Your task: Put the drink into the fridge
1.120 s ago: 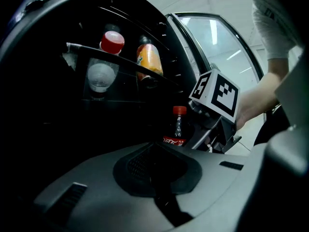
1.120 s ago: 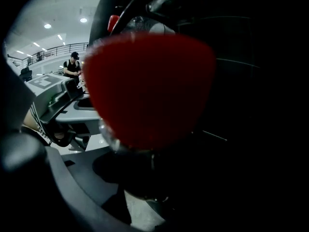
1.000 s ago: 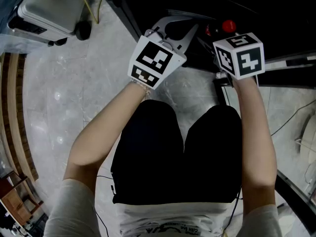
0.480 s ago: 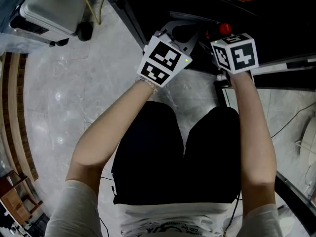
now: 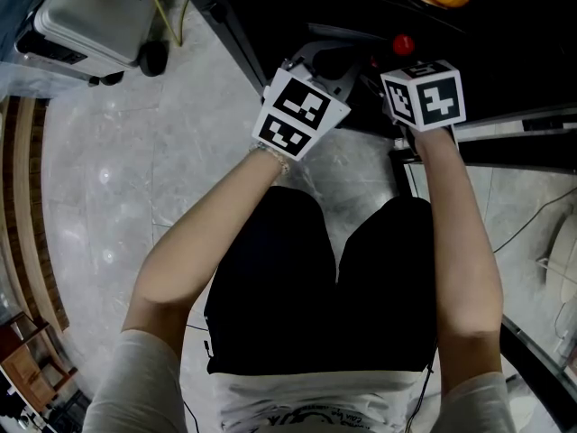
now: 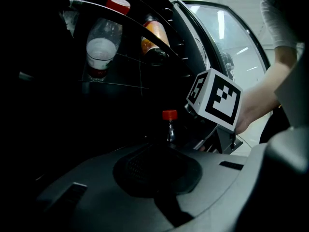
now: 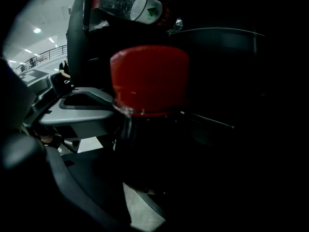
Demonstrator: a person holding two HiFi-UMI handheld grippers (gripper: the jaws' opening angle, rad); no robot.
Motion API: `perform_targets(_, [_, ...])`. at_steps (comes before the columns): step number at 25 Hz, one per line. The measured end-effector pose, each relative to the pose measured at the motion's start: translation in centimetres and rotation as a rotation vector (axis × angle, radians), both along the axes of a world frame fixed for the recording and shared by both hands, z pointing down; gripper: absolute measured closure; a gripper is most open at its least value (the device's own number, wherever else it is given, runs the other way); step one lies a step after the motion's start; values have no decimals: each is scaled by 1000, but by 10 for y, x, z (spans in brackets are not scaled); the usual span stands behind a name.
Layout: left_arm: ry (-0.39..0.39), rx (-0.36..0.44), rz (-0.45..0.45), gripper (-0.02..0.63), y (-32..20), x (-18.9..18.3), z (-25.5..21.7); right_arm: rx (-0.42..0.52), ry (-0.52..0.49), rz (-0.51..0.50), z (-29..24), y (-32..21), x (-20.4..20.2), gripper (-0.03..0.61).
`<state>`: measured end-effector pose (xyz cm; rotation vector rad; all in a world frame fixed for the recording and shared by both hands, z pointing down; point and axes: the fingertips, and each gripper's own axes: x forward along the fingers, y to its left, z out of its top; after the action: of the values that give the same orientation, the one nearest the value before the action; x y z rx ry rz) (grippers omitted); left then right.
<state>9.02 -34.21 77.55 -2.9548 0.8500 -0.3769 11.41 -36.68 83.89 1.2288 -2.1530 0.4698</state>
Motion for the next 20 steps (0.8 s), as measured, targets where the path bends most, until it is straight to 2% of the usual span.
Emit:
perform_targets(12, [-11, 0, -3, 592, 1, -3, 0, 41, -51, 42, -10, 0, 2, 225])
perform_targets(16, [-14, 9, 14, 592, 7, -4, -7, 56, -53, 78, -18, 8, 7, 199])
perform_targets(20, [4, 27, 38, 592, 16, -5, -23, 83, -69, 95, -31, 19, 7, 199])
